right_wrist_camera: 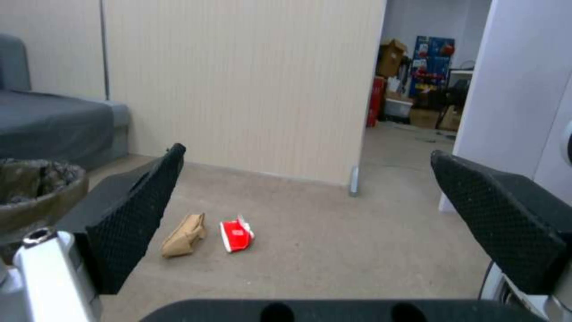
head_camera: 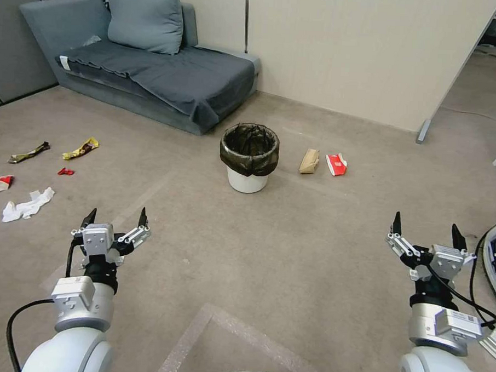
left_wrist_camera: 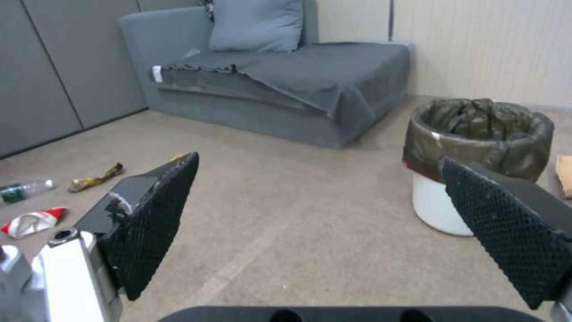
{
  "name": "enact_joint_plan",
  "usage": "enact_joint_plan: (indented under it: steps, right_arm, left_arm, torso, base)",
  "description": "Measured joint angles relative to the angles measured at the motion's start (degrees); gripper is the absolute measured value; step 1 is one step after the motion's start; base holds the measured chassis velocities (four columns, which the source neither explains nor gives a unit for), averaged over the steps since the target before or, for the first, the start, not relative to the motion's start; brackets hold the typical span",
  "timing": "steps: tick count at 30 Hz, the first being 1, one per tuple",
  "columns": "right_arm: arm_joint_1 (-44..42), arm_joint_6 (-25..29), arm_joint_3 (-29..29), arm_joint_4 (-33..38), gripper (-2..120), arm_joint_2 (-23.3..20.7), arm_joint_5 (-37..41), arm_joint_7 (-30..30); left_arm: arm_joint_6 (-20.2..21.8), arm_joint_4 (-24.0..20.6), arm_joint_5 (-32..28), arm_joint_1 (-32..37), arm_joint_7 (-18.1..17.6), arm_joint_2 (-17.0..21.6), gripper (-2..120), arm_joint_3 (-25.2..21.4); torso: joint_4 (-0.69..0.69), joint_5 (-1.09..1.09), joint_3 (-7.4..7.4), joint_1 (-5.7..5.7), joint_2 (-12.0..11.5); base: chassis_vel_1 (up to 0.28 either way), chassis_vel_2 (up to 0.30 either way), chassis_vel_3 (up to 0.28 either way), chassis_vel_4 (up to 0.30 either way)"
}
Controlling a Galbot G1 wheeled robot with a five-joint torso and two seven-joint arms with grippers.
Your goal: Pick up the trash bin, then pick up the garbage from the floor and place it into the trash bin.
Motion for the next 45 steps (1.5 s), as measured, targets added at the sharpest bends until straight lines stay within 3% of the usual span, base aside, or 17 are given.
enact_joint_plan:
  steps: [45]
  right_arm:
    - [1.3, -3.5, 0.2, -0.8, 100, -1.2, 1.1, 1.1]
  left_arm:
    - [1.2, -0.2, 0.9, 0.0, 0.5, 0.3, 100, -0.3]
  torso:
    - [0.0, 0.0, 0.0, 0.0, 0.0]
  base:
    - [-0.004, 0.001, 0.003, -0.002]
